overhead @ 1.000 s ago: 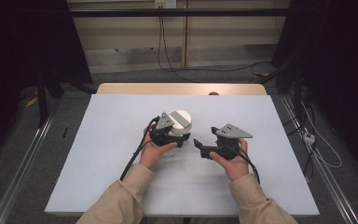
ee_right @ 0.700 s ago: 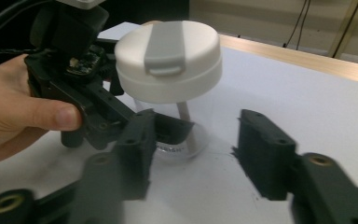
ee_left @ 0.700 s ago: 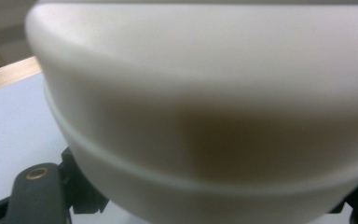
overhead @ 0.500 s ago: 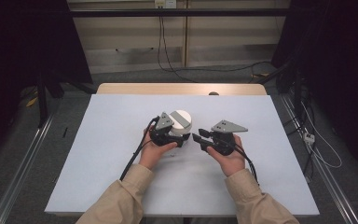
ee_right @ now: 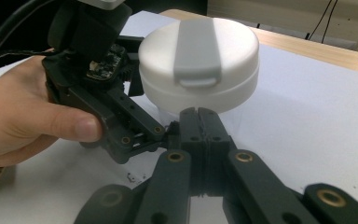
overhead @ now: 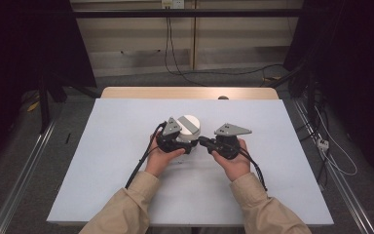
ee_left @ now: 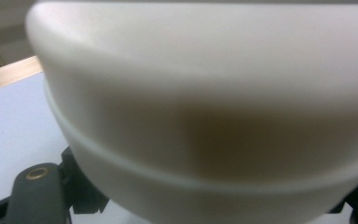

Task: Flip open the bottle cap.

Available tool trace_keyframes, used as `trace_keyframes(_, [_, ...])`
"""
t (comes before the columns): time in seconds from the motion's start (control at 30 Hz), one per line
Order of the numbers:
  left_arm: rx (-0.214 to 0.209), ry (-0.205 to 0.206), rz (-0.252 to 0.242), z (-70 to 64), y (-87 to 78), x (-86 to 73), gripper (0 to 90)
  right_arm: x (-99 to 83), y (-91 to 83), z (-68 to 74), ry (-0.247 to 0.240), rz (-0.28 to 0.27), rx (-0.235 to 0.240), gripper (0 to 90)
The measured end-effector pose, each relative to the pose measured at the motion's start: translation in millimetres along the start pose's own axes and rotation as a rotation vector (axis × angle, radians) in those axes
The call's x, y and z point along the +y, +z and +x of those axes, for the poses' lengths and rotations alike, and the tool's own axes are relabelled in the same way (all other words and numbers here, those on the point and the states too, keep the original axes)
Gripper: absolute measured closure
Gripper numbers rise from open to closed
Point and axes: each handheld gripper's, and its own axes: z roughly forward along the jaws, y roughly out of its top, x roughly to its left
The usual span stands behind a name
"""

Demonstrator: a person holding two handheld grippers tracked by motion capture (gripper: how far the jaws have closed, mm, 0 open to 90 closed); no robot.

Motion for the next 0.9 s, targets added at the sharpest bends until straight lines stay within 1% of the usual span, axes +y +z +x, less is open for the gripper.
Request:
trace_keyframes(0.2, [-0.001,-0.002,0.0,-0.2,0.1,0.0,18.7,2.9,3.9,-0.6,0.004,-0.003,-0.007,90.0])
trace_keyframes(0.4, [0.0,-0.001,0.0,0.2,0.1,-0.1,18.7,9.4,4.5,2.0,-0.006,-0.013,-0.005,90.0])
trace_keyframes(0.9, [0.002,0.0,0.0,-0.1,0.3,0.0,18.7,26.0,4.1,3.9,-0.023,-0.054,-0.005,90.0])
